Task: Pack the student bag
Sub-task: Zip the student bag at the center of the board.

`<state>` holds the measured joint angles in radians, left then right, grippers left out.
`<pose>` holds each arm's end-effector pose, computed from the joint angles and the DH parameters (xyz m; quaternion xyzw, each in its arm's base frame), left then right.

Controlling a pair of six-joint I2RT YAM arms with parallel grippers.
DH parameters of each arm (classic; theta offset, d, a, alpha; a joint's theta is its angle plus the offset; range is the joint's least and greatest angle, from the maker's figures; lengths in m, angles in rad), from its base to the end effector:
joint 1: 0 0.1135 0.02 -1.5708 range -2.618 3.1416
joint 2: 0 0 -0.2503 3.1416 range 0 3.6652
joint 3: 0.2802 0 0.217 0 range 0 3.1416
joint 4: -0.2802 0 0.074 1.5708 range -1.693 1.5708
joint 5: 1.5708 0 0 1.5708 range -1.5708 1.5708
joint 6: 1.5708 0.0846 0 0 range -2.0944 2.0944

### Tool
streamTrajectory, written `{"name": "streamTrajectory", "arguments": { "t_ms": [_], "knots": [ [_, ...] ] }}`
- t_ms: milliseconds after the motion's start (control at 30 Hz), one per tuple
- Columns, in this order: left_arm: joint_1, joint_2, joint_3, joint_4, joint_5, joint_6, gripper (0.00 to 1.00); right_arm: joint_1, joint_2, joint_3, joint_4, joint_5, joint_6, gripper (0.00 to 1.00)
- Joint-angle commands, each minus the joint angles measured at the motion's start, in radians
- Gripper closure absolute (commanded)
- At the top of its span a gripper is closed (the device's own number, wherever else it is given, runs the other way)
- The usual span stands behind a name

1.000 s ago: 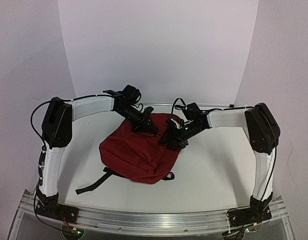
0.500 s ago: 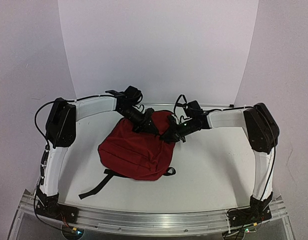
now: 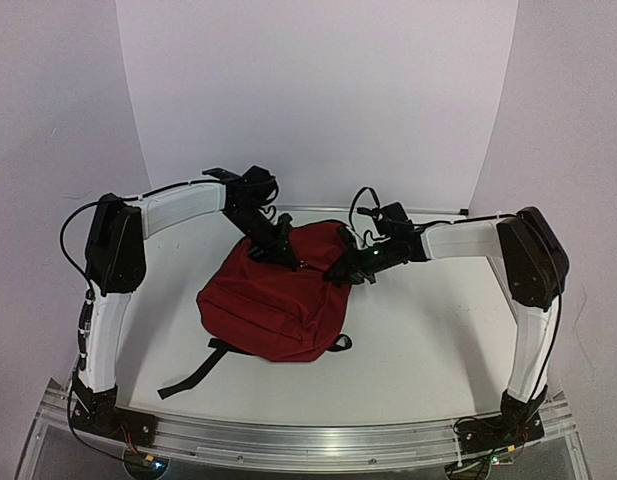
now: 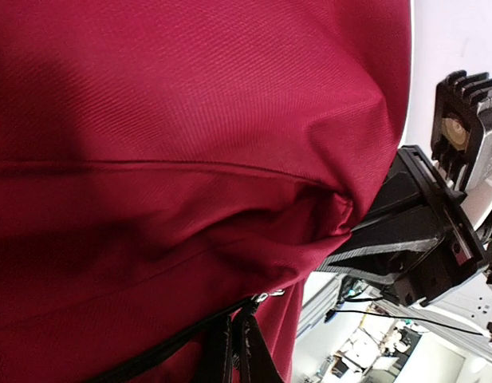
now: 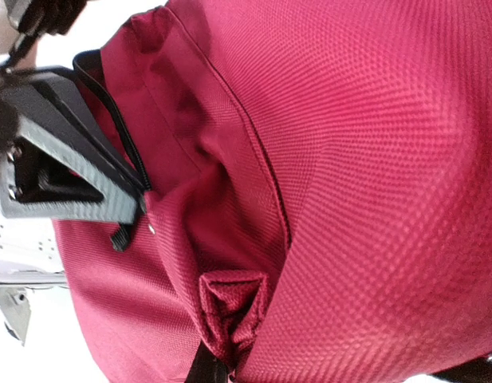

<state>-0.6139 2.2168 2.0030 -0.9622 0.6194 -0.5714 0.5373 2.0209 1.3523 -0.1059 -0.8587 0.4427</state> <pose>0.3331 -0.2949 0.1959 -0.0796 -0.9324 0.3522 0.0120 0.3299 0.2711 0.1663 -0.2008 0.8296 0.5045 0.1305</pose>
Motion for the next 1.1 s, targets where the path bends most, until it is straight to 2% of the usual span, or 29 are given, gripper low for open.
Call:
{"name": "streamTrajectory", "arguments": {
  "t_ms": [0, 267, 367, 433, 533, 600, 733, 867, 967, 1000, 1067],
  "knots": [
    [0.128, -0.070, 0.017, -0.264, -0.281, 0.045, 1.00, -0.104, -0.043, -0.045, -0.197, 0.195, -0.090, 1.00],
    [0.162, -0.096, 0.023, -0.292, -0.335, 0.057, 1.00, -0.116, -0.051, -0.067, -0.249, 0.248, -0.164, 1.00],
    [0.171, -0.109, 0.022, -0.262, -0.306, 0.070, 1.00, -0.117, -0.063, -0.078, -0.263, 0.249, -0.190, 1.00],
    [0.168, -0.110, 0.018, -0.224, -0.200, 0.111, 1.00, -0.117, -0.079, -0.087, -0.267, 0.235, -0.203, 1.00],
    [0.120, -0.137, -0.025, -0.101, -0.053, 0.165, 1.00, -0.117, -0.094, -0.085, -0.270, 0.168, -0.212, 1.00],
    [0.064, -0.114, 0.007, -0.107, 0.007, 0.222, 1.00, -0.117, -0.099, -0.070, -0.268, 0.127, -0.209, 1.00],
    [-0.032, -0.064, 0.010, -0.122, 0.051, 0.270, 1.00, -0.117, -0.098, -0.028, -0.266, 0.063, -0.196, 1.00],
    [-0.089, -0.042, -0.007, -0.156, -0.018, 0.319, 0.99, -0.117, -0.114, 0.002, -0.264, 0.025, -0.218, 1.00],
    [-0.092, -0.045, 0.001, -0.182, -0.034, 0.309, 0.92, -0.116, -0.131, -0.003, -0.266, 0.019, -0.259, 1.00],
    [-0.084, -0.056, 0.003, -0.171, -0.027, 0.289, 0.87, -0.117, -0.137, -0.012, -0.268, 0.023, -0.284, 1.00],
    [-0.050, -0.085, 0.016, -0.126, -0.016, 0.241, 0.68, -0.116, -0.156, -0.031, -0.268, 0.044, -0.339, 1.00]
  ]
}}
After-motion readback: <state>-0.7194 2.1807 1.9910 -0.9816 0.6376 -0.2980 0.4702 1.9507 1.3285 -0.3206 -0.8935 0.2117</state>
